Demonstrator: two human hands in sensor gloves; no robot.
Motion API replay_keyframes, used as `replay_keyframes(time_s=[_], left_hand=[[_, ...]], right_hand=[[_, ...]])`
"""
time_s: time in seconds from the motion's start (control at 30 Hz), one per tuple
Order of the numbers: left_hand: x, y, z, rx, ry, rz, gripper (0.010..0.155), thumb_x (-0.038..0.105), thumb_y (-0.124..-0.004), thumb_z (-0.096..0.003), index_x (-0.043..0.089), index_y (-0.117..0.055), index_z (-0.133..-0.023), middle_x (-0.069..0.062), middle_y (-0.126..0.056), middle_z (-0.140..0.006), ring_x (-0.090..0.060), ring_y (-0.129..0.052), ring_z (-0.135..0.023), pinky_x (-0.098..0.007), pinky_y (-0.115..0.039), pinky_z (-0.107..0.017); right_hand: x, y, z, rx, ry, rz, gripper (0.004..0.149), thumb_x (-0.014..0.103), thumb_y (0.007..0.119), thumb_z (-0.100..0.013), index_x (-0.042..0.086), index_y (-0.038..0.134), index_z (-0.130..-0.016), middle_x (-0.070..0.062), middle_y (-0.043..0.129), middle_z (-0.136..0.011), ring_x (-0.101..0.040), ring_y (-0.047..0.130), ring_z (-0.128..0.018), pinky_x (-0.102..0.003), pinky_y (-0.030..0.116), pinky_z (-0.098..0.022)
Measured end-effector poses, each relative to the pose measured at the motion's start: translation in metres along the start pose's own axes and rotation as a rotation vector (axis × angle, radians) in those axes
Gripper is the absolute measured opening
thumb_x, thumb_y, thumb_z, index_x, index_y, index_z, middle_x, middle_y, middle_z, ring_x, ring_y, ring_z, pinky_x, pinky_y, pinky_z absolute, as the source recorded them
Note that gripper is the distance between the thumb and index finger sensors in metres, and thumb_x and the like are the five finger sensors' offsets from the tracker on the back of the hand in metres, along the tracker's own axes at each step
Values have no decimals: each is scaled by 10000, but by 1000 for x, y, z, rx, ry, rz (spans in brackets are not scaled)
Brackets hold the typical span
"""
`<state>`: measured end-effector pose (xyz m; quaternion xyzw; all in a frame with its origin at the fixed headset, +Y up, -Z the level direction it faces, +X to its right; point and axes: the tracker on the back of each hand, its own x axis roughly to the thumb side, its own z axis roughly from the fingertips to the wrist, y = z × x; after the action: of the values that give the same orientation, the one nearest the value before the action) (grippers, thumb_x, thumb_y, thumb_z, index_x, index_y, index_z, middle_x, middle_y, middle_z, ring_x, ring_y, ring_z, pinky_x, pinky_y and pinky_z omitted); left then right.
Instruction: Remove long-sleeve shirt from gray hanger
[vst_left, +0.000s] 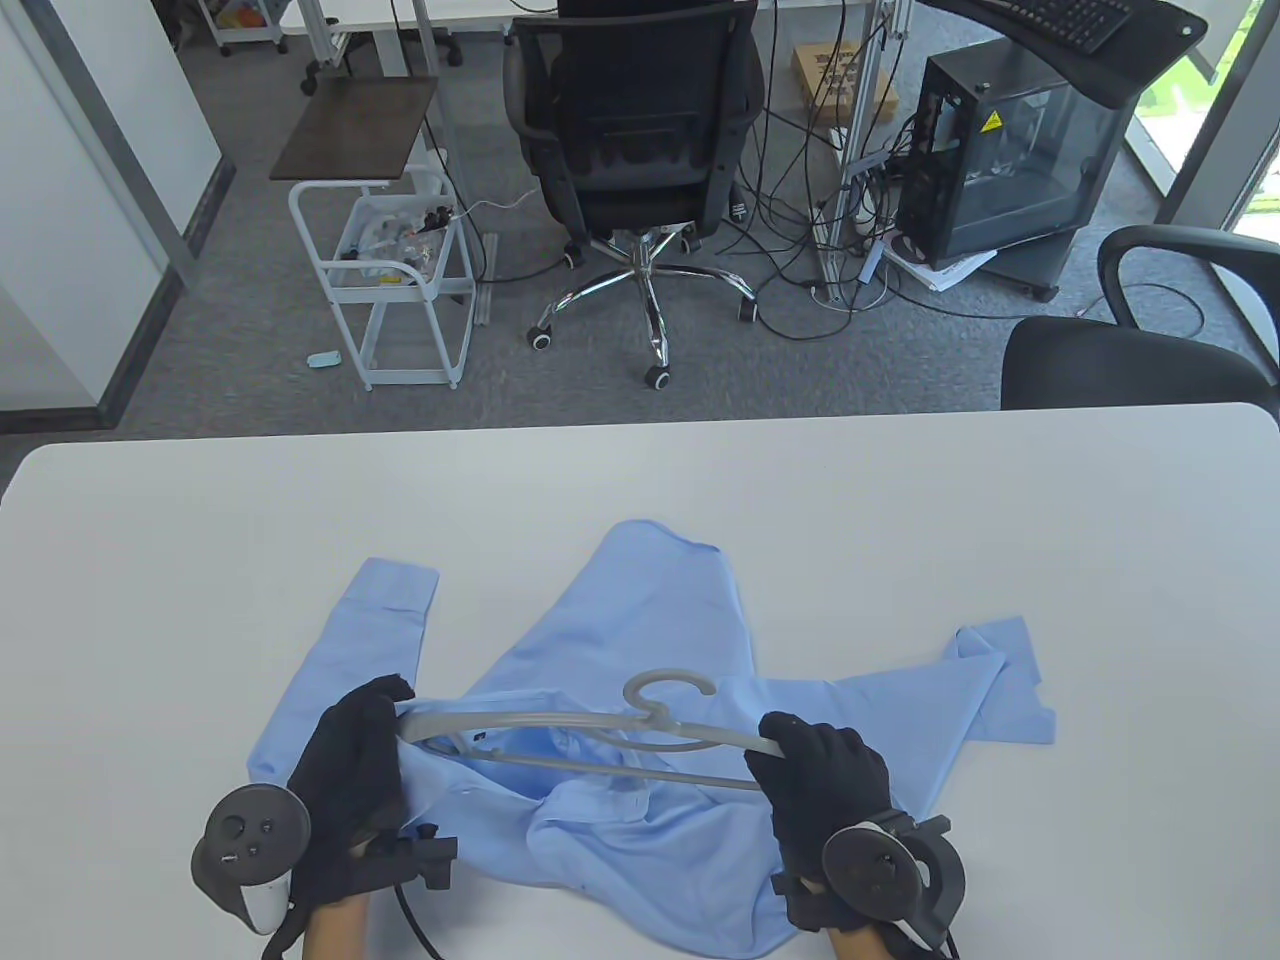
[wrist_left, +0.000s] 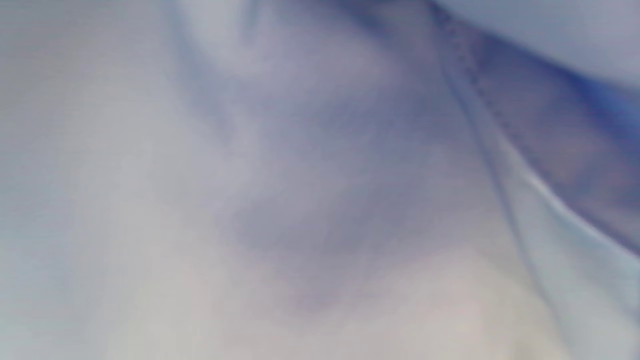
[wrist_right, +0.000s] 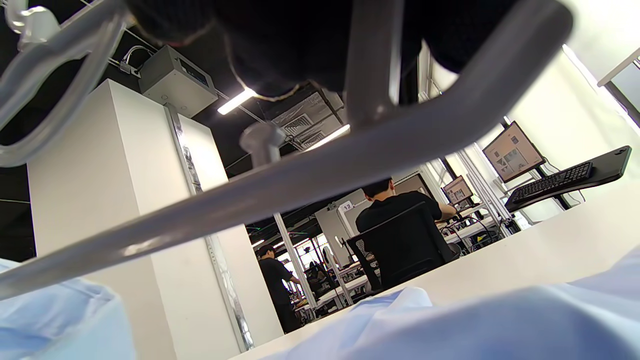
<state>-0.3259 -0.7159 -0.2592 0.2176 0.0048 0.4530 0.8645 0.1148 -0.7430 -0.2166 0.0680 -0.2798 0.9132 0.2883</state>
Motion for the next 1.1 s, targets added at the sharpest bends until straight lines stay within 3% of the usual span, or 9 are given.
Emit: replay_keyframes(time_s=[0.83,1.1], left_hand=[[-8,1,-2,-9,78,16,517,596,-591,-526,304,-822,-885,69,-955,-764,-256,-946,-809,-548,-606,-753],[-12,5,-3,-2,110,43,514,597,-597,-525,303,-823,-882,70,-955,-758,-259,-944,-810,-552,-602,-753]], right_hand=[[-3,-2,0,16,30,-20,493,500,710,-531,199,777,-915,52,891,-620,-219,920,-548,-534,730,-574],[-11,-6,-1,18,95,-149,496,506,702,-534,200,769,-919,59,887,-622,-210,922,-550,-528,736,-576]])
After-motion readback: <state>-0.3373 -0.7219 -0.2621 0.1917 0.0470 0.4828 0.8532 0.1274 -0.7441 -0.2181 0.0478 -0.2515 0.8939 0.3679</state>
